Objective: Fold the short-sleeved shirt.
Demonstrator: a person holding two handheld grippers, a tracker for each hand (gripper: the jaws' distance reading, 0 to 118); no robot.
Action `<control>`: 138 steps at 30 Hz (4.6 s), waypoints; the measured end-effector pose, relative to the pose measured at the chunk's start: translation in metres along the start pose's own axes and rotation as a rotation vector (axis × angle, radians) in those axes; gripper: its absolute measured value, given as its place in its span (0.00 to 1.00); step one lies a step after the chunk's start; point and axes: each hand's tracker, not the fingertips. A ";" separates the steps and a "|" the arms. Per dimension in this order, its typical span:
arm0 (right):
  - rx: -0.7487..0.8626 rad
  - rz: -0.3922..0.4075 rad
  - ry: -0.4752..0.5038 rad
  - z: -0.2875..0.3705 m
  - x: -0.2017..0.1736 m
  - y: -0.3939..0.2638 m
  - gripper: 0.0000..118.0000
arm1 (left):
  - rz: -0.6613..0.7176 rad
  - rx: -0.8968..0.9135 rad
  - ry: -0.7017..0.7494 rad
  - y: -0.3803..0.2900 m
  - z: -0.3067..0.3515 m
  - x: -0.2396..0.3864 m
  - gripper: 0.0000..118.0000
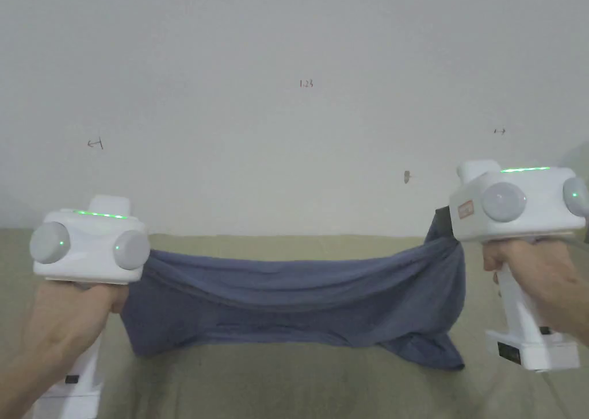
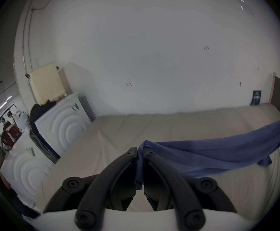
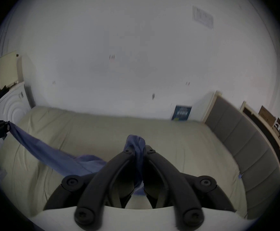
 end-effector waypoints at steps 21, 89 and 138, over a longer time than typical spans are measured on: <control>-0.234 -0.223 0.149 0.204 0.045 -0.308 0.07 | -0.008 -0.223 -0.124 -0.271 0.191 -0.089 0.05; -0.328 -0.075 0.020 0.307 0.042 -0.439 0.00 | 0.034 -0.475 -0.321 -0.385 0.255 -0.115 0.08; -0.284 -0.105 0.068 0.176 0.064 -0.303 0.05 | -0.011 -0.337 -0.319 -0.262 0.165 -0.087 0.08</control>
